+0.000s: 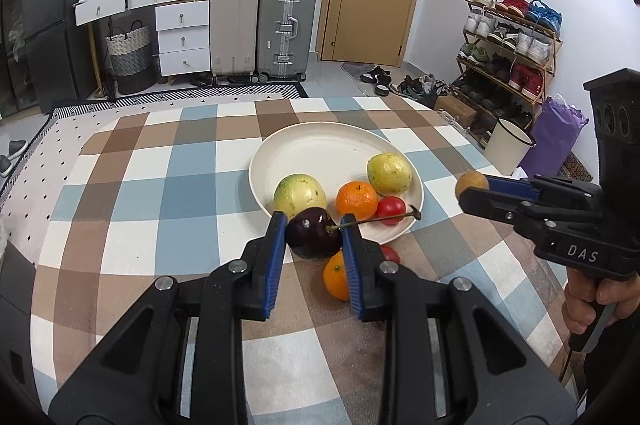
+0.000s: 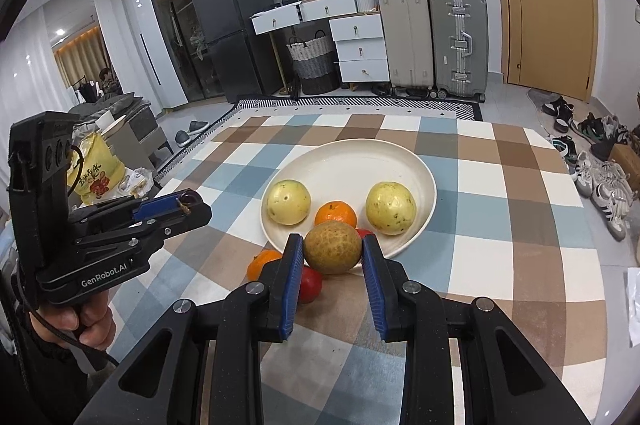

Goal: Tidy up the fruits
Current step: 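Carry the dark plum with the left gripper while the right gripper carries the brown fruit over the plate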

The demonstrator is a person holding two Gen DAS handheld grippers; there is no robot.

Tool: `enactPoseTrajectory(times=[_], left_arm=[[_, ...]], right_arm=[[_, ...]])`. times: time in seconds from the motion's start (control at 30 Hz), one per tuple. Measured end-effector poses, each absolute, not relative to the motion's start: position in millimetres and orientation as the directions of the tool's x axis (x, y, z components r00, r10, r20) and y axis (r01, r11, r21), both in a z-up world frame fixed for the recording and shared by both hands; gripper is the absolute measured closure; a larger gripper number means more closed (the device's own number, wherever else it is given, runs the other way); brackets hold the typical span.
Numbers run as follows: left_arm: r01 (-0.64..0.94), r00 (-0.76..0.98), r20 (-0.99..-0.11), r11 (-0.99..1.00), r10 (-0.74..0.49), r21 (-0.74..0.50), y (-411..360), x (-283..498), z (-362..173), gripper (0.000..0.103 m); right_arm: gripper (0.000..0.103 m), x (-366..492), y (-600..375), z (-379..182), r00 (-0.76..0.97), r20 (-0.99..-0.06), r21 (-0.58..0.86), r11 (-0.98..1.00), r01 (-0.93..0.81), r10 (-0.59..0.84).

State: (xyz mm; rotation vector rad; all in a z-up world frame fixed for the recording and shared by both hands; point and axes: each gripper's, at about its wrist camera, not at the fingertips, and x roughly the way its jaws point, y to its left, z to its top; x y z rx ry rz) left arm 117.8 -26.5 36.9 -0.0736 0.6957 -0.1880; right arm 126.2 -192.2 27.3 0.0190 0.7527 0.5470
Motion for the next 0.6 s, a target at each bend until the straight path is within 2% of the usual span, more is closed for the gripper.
enactPoseTrajectory(times=[0.33, 0.6], left_arm=[[0.167, 0.735, -0.645, 0.977, -0.211, -0.130, -37, 144, 26, 0.078], [0.172, 0.700, -0.680, 0.976, -0.216, -0.133, -45, 170, 4, 0.078]], right_arm=[[0.073, 157, -188, 3, 0.543, -0.661, 0.299, 0.845, -0.443, 0.518], [0.073, 172, -180, -14, 0.518, -0.688, 0.296, 0.848, -0.439, 0.508]])
